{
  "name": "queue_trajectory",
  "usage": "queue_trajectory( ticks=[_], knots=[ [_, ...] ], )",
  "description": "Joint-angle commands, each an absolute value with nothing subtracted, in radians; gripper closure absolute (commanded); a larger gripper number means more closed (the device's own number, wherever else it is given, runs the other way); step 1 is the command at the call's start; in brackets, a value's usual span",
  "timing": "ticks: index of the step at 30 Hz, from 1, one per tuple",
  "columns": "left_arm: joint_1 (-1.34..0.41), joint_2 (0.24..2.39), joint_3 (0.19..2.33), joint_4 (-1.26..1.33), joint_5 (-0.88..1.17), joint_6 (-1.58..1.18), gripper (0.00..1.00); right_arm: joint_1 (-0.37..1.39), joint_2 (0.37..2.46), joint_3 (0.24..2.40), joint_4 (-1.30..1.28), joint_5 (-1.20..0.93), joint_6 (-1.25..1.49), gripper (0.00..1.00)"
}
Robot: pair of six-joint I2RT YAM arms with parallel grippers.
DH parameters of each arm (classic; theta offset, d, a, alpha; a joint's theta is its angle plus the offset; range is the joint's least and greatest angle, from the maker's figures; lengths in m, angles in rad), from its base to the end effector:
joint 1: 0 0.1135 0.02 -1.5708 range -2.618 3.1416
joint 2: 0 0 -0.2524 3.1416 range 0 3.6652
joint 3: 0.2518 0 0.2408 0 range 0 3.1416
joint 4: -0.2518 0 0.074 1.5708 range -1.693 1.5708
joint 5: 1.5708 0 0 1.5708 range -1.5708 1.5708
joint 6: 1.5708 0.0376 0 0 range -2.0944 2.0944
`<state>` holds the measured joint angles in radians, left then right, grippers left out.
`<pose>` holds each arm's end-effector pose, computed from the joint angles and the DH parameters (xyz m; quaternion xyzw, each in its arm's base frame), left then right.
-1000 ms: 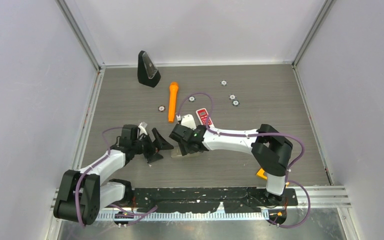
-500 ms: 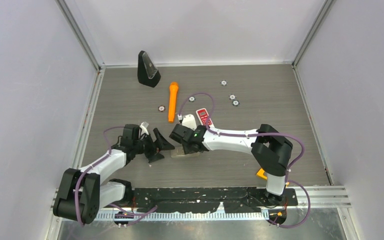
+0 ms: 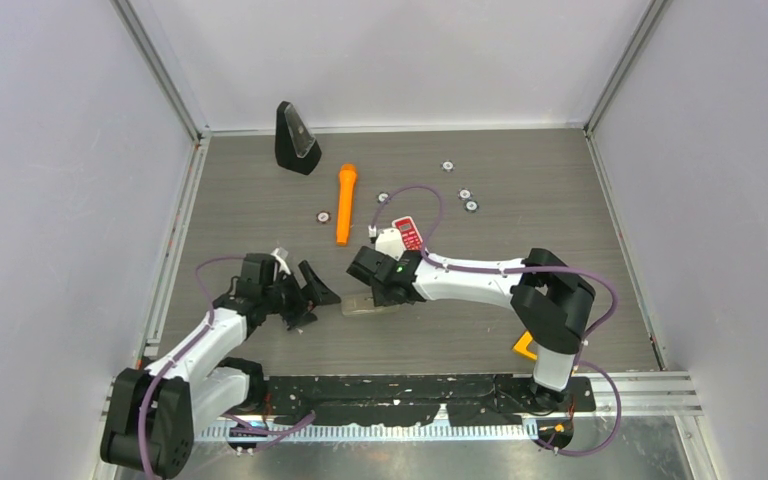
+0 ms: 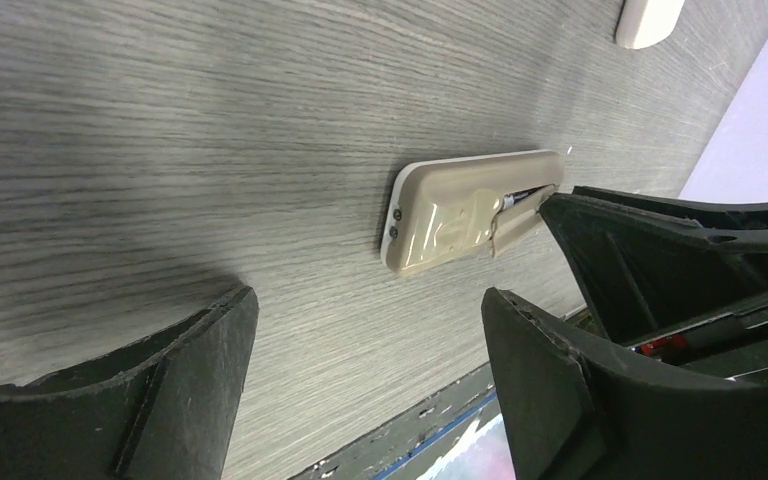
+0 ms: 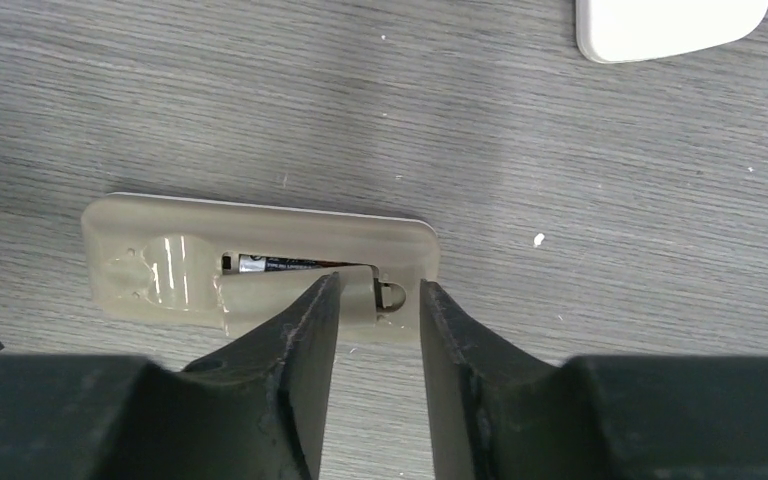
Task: Load the batteries into the remote control
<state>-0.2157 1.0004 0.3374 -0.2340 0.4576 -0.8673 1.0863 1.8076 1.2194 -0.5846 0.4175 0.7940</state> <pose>0.1641 -0.0530 0.1455 -0.2232 0.8948 -0.3494 0.1656 0.1758 0.3013 0.1795 -0.0991 0.9547 0.0364 0.2781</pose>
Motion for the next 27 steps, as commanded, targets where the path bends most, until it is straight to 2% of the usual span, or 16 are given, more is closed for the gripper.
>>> queue_trajectory(
  ticks=[1, 4, 12, 20, 27],
  knots=[
    [-0.218, 0.968, 0.369, -0.297, 0.450, -0.852, 0.17, 1.085, 1.739, 1.216, -0.558, 0.430, 0.838, 0.56],
    [-0.220, 0.918, 0.379, -0.314, 0.469, -0.875, 0.22, 1.084, 1.719, 1.204, -0.535, 0.400, 0.840, 0.51],
    [-0.240, 0.814, 0.396, -0.259, 0.544, -1.002, 0.44, 1.052, 1.684, 1.154, -0.445, 0.291, 0.851, 0.50],
    [-0.354, 0.938, 0.420, -0.116, 0.544, -1.088, 0.52, 1.007, 1.648, 1.108, -0.383, 0.217, 0.831, 0.44],
    [-0.443, 1.078, 0.487, -0.067, 0.510, -1.112, 0.65, 0.977, 1.645, 1.085, -0.361, 0.156, 0.803, 0.46]
  ],
)
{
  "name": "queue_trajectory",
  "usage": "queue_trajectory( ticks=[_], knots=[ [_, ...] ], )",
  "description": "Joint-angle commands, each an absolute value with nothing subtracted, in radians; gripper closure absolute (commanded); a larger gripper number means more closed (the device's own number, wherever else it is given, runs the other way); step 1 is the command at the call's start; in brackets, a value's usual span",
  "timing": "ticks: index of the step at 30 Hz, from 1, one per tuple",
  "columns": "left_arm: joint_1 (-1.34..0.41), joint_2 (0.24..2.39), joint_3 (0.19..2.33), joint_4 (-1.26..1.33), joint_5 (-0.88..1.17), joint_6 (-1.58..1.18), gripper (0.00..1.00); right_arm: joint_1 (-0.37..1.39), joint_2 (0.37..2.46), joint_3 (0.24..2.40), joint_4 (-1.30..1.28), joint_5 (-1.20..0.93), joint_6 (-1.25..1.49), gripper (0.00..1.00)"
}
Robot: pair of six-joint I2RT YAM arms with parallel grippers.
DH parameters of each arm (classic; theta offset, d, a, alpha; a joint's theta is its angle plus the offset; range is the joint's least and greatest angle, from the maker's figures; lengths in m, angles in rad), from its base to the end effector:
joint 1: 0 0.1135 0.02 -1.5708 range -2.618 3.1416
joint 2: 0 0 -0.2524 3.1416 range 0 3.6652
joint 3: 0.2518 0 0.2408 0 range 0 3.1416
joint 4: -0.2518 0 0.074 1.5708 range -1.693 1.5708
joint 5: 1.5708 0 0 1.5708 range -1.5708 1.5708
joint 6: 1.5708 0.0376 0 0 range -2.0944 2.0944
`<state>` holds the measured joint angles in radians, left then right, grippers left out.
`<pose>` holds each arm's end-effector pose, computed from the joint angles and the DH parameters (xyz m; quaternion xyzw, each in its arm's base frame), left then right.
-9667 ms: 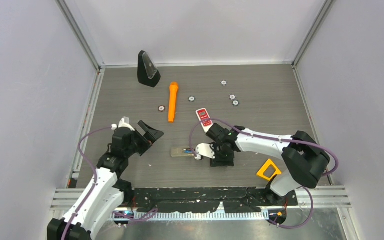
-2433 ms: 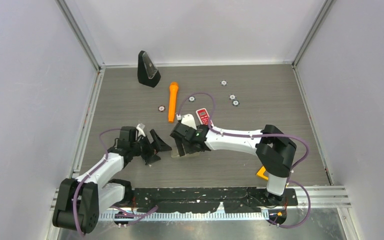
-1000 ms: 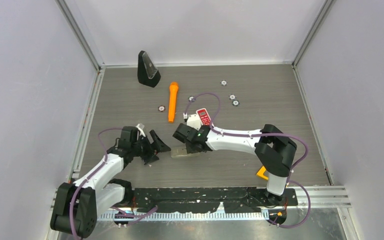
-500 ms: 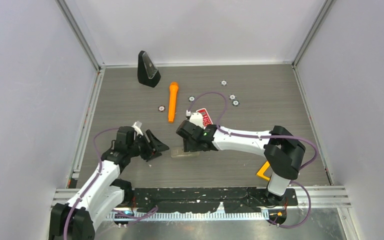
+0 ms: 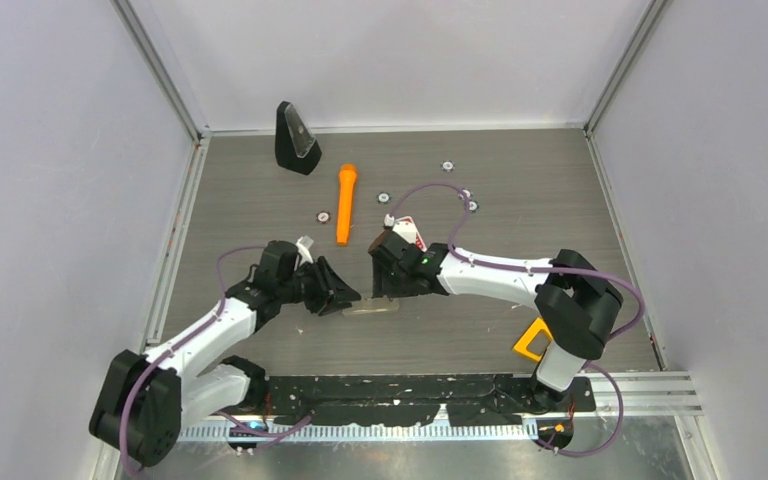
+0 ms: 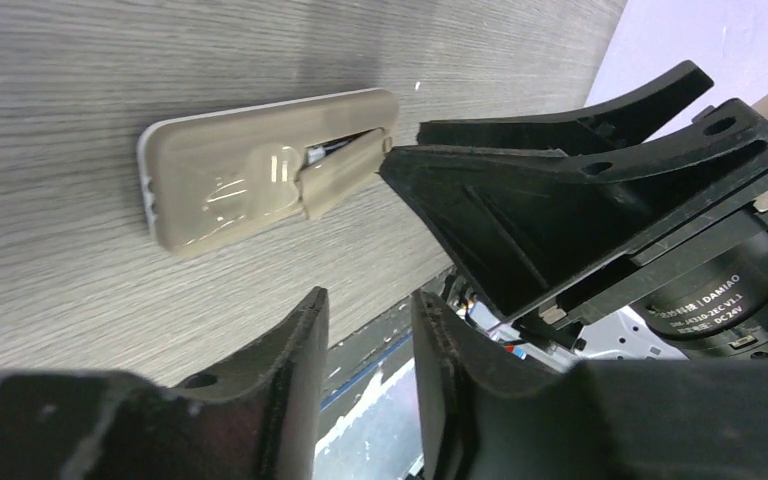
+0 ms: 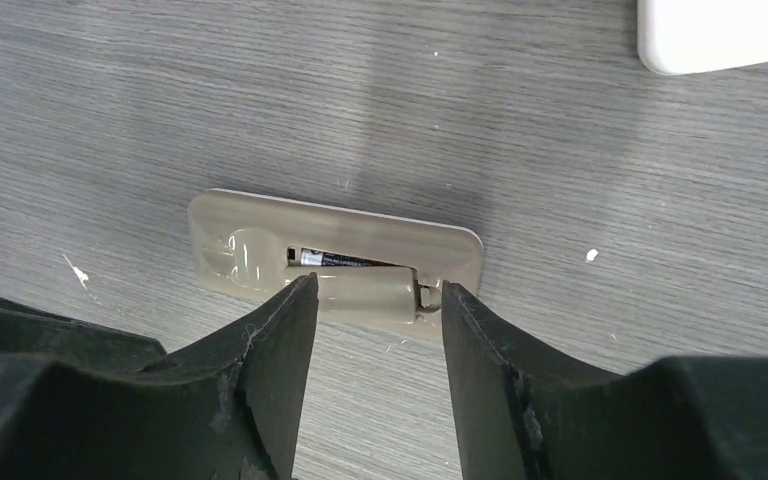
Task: Load the batteries into the remote control
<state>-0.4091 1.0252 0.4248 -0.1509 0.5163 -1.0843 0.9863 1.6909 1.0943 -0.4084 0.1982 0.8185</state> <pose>0.1700 -0.0939 0.1742 -0.1978 0.8705 -0.4335 0.1236 0.1917 0.2764 0.1891 -0.0525 0.9545 0.1591 0.2467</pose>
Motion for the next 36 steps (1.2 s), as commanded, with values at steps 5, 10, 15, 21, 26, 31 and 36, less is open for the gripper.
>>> queue_trajectory(
  ticks=[5, 10, 15, 21, 26, 31, 36],
  knots=[
    [-0.486, 1.143, 0.511, -0.053, 0.469, -1.133, 0.74, 0.968, 1.646, 1.067, -0.359, 0.128, 0.794, 0.47],
    [-0.517, 1.213, 0.522, -0.020, 0.461, -1.150, 0.81, 0.959, 1.654, 1.055, -0.339, 0.088, 0.784, 0.48],
    [-0.539, 1.282, 0.533, -0.006, 0.460, -1.149, 0.85, 0.951, 1.660, 1.040, -0.312, 0.061, 0.777, 0.50],
    [-0.542, 1.316, 0.527, -0.006, 0.452, -1.143, 0.89, 0.940, 1.679, 1.041, -0.301, 0.047, 0.759, 0.52],
    [-0.553, 1.342, 0.546, -0.040, 0.438, -1.117, 0.93, 0.939, 1.681, 1.050, -0.328, 0.064, 0.753, 0.48],
    [-0.575, 1.387, 0.572, -0.046, 0.439, -1.107, 0.94, 0.939, 1.671, 1.063, -0.347, 0.084, 0.747, 0.46],
    [-0.582, 1.411, 0.586, -0.075, 0.421, -1.101, 0.98, 0.938, 1.680, 1.065, -0.340, 0.056, 0.745, 0.46]
  ],
)
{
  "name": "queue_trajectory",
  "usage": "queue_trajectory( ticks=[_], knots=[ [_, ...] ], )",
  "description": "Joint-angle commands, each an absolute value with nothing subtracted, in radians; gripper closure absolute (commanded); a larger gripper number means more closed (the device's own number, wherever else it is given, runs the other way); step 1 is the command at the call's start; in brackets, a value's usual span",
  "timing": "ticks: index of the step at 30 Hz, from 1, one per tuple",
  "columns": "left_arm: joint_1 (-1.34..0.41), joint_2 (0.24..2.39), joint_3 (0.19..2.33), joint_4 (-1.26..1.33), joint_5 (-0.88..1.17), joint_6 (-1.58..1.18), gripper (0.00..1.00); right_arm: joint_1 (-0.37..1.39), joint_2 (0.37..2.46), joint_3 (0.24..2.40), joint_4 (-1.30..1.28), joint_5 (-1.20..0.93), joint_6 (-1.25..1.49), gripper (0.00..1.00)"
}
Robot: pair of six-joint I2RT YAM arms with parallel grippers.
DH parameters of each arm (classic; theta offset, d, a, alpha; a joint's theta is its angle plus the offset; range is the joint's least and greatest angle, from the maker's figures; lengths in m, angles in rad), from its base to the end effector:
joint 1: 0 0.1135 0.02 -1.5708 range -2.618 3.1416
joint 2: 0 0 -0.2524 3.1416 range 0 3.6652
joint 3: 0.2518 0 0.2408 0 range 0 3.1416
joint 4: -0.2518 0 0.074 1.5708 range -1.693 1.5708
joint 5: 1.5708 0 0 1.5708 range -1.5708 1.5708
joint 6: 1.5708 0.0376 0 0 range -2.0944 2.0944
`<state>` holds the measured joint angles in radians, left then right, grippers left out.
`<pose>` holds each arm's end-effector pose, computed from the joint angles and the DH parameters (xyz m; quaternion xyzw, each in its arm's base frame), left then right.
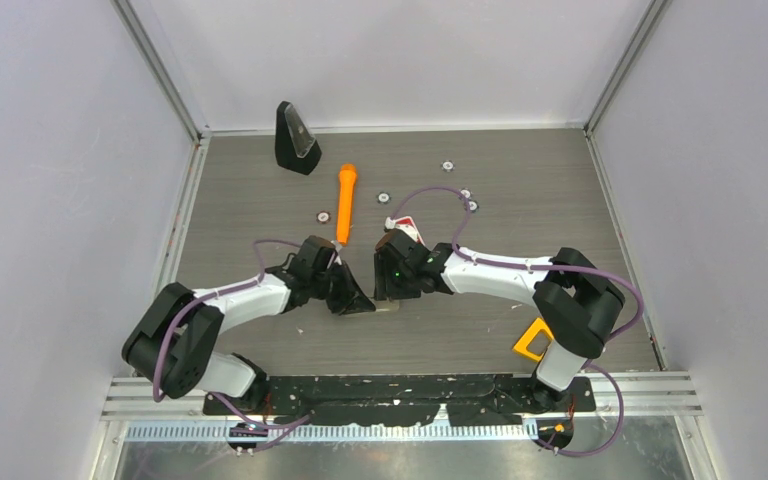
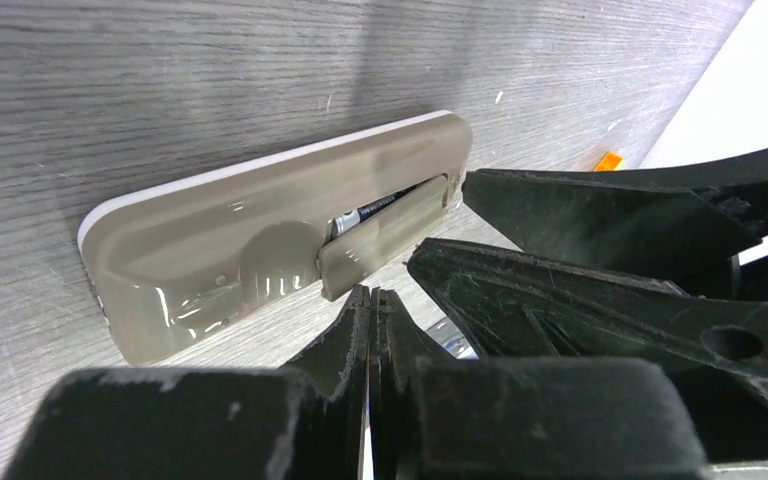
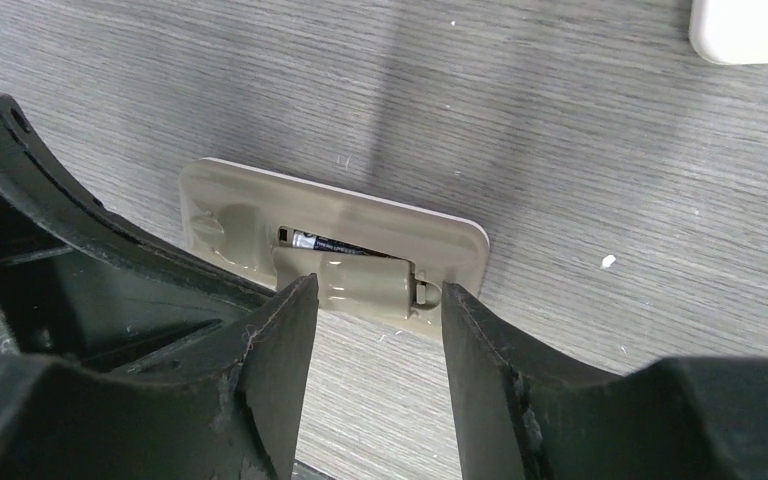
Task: Load the batteries into the remote control
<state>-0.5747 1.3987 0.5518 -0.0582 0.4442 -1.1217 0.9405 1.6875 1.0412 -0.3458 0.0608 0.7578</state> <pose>0.1951 -0.1456 0.1423 -0.1797 0.9071 -0.3767 0.0546 0.1979 0.2674 0.1783 -0.0787 0.9548 0.1949 0.2103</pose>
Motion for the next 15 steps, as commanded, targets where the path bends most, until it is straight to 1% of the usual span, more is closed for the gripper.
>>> queue_trajectory(
  ticks=[1, 4, 14, 15],
  knots=[
    [-0.583, 1.410, 0.587, -0.083, 0.416, -1.099, 0.99, 0.939, 1.681, 1.063, -0.333, 0.051, 0.745, 0.46],
    [-0.582, 1.412, 0.587, -0.111, 0.396, -1.091, 1.00, 0.939, 1.681, 1.058, -0.318, 0.032, 0.741, 0.46],
    [-0.582, 1.437, 0.578, -0.123, 0.390, -1.088, 1.00, 0.937, 1.688, 1.051, -0.296, 0.014, 0.732, 0.46],
    [-0.583, 1.438, 0.577, -0.122, 0.390, -1.089, 1.00, 0.937, 1.688, 1.049, -0.293, -0.016, 0.733, 0.47]
  ],
)
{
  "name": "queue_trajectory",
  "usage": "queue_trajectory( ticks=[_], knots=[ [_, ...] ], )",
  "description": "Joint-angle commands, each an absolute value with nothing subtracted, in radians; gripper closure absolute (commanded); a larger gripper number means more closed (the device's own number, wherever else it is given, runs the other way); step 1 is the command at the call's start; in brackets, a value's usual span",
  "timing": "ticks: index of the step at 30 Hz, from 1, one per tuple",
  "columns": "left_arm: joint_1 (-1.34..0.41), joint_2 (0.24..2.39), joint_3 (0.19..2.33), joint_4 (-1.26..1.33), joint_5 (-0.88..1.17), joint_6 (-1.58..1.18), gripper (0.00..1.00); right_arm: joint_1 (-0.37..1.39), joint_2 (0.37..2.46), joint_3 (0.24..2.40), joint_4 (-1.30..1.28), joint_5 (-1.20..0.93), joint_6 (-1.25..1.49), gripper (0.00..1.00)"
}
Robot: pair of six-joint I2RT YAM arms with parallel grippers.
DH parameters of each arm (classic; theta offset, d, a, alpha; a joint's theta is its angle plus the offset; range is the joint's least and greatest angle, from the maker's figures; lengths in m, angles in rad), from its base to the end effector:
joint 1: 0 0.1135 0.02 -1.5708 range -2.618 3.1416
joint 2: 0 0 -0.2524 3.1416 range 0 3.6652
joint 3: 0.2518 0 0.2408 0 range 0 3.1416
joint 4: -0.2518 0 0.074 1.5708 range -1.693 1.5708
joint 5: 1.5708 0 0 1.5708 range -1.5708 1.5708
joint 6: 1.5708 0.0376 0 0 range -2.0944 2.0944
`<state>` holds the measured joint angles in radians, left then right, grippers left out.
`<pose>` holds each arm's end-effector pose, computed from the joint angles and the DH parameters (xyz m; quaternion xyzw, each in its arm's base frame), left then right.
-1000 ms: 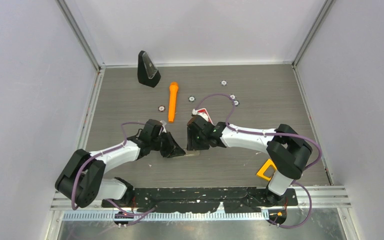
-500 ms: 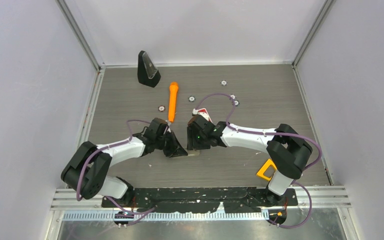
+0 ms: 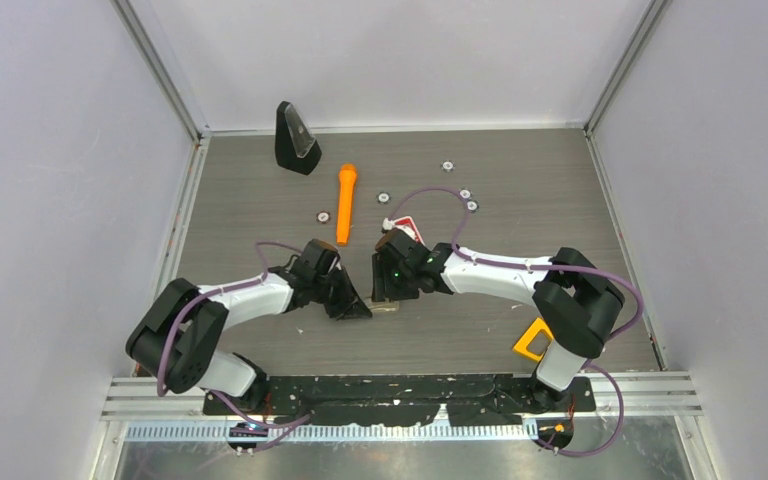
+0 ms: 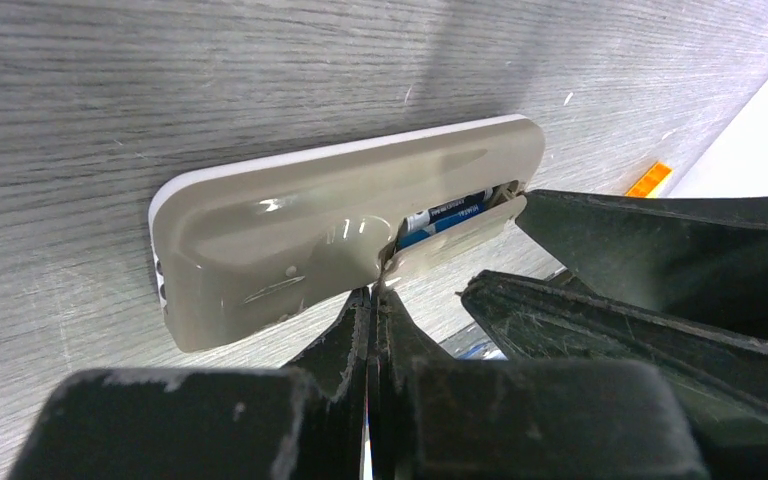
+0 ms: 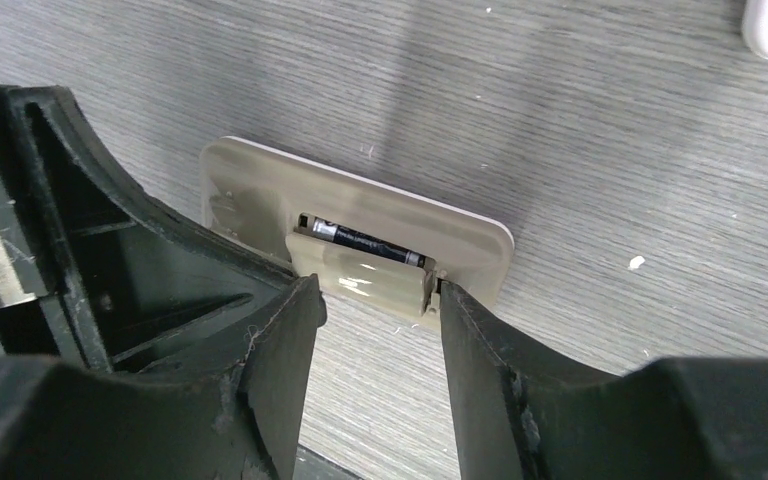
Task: Load the batteries into the remote control
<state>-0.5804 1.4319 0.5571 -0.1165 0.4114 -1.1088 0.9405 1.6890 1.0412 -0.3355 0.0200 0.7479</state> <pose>0.1925 -0.1442 0.1322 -0.1886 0.9208 -0.3391 0.0394 0.1973 0.2692 0.1784 -0.0891 0.9530 0.2100 0.1995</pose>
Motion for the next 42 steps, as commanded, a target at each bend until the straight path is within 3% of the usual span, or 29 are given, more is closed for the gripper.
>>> queue_trajectory(
  ticks=[1, 7, 16, 23, 35, 42],
  knots=[
    [-0.582, 1.438, 0.577, -0.122, 0.391, -1.088, 1.00, 0.936, 1.687, 1.043, -0.288, -0.023, 0.733, 0.47],
    [-0.582, 1.440, 0.579, -0.114, 0.392, -1.094, 1.00, 0.938, 1.670, 1.019, -0.261, -0.063, 0.728, 0.52],
    [-0.582, 1.436, 0.575, -0.098, 0.396, -1.103, 1.00, 0.936, 1.674, 1.002, -0.267, -0.052, 0.725, 0.70],
    [-0.582, 1.421, 0.565, -0.096, 0.394, -1.106, 1.00, 0.936, 1.668, 0.998, -0.267, -0.043, 0.735, 0.94],
    [-0.581, 1.343, 0.537, -0.107, 0.390, -1.107, 1.00, 0.922, 1.613, 0.945, -0.234, -0.035, 0.796, 0.95],
    [-0.582, 1.247, 0.536, -0.182, 0.344, -1.065, 0.87, 0.916, 1.548, 0.918, -0.202, -0.040, 0.844, 0.95]
  ],
)
